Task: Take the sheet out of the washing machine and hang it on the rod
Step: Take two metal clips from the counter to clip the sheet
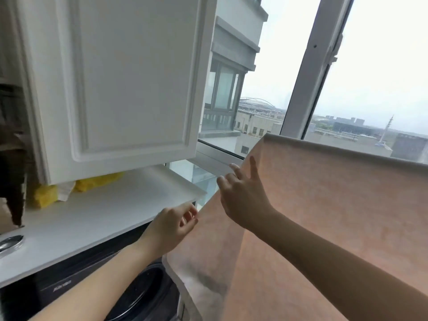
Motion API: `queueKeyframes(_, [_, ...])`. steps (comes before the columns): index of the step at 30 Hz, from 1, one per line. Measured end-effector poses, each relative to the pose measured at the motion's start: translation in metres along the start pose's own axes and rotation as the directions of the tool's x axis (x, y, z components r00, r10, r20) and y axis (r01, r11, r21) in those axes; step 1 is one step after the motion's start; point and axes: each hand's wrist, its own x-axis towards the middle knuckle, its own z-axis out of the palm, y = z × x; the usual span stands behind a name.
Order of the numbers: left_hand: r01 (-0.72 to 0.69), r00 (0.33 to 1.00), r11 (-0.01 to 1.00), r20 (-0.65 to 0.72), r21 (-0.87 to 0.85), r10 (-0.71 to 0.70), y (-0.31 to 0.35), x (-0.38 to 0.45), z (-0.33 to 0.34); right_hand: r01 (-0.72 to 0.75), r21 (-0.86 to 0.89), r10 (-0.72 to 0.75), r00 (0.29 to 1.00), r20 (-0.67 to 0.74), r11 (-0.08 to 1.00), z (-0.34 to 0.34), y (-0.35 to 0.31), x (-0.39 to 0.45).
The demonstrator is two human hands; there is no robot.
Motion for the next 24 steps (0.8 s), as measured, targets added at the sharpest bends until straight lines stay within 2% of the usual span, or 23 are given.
queueKeyframes(5, [0.258,0.964,0.964,0.049,0.061,-0.261,-0.018,-0.074,-0.015,0.133,0.187,-0.129,0.991,-0.03,0.973,0.031,-0.062,-0.035])
queueKeyframes(11, [0.485,0.874,0.867,-0.053,0.114,-0.482,-0.027,-0.162,-0.03,0.236,0.445,-0.24,0.97,-0.048,0.864,0.05,-0.139,-0.07])
queueKeyframes(18, [0.638,0.763,0.721,-0.1,0.27,-0.638,-0.049,-0.249,-0.055,0.355,0.511,-0.415,0.91,0.003,0.782,0.05,-0.225,-0.074])
queueKeyframes(24, [0.709,0.674,0.592,-0.122,0.382,-0.728,-0.102,-0.296,-0.114,0.388,0.563,-0.494,0.868,0.042,0.73,0.042,-0.295,-0.04])
